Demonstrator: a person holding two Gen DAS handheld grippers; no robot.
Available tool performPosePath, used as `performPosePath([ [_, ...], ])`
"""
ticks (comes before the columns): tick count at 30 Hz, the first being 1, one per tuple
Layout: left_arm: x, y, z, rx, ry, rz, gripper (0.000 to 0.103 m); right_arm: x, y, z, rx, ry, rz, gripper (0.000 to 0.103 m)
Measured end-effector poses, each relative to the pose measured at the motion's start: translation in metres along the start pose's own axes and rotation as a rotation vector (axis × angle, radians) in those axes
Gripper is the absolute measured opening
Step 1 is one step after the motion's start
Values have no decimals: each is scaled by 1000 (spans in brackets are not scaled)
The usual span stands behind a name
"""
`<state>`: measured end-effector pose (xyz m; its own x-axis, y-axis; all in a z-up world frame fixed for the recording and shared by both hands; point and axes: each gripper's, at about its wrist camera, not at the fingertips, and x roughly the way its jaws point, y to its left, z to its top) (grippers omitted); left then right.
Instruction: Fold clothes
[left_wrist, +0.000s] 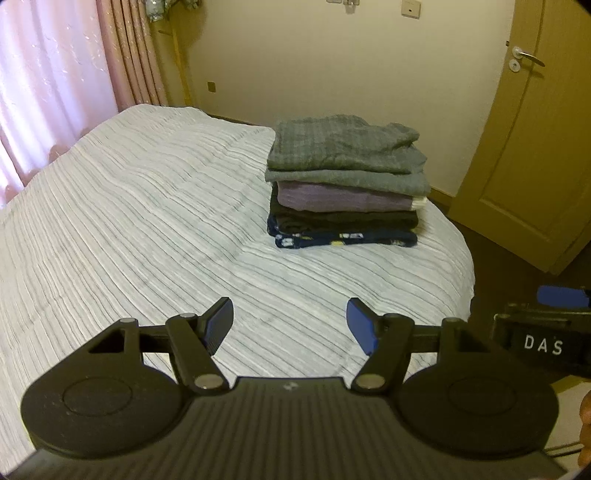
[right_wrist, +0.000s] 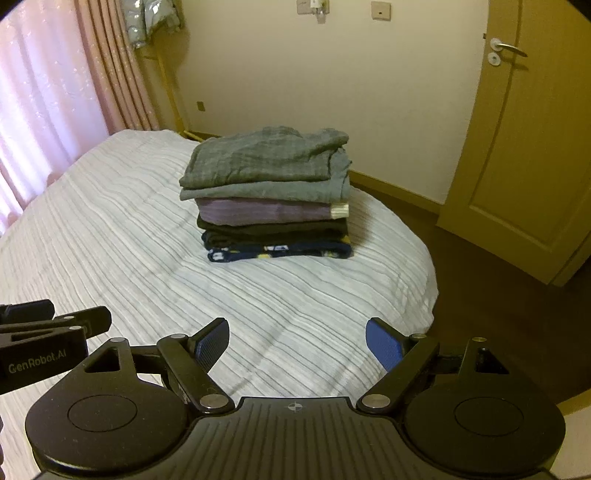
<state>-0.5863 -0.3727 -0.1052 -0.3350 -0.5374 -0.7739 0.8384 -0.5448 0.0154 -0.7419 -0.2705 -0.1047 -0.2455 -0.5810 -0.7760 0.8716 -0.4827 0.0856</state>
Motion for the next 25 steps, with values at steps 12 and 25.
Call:
performPosePath([
  [12, 39, -13, 37, -30, 14, 23, 65, 40, -16, 39, -29, 32, 28, 84],
  [25, 68, -35, 67, -43, 10, 40, 65, 73, -37, 68, -50, 76, 37, 84],
])
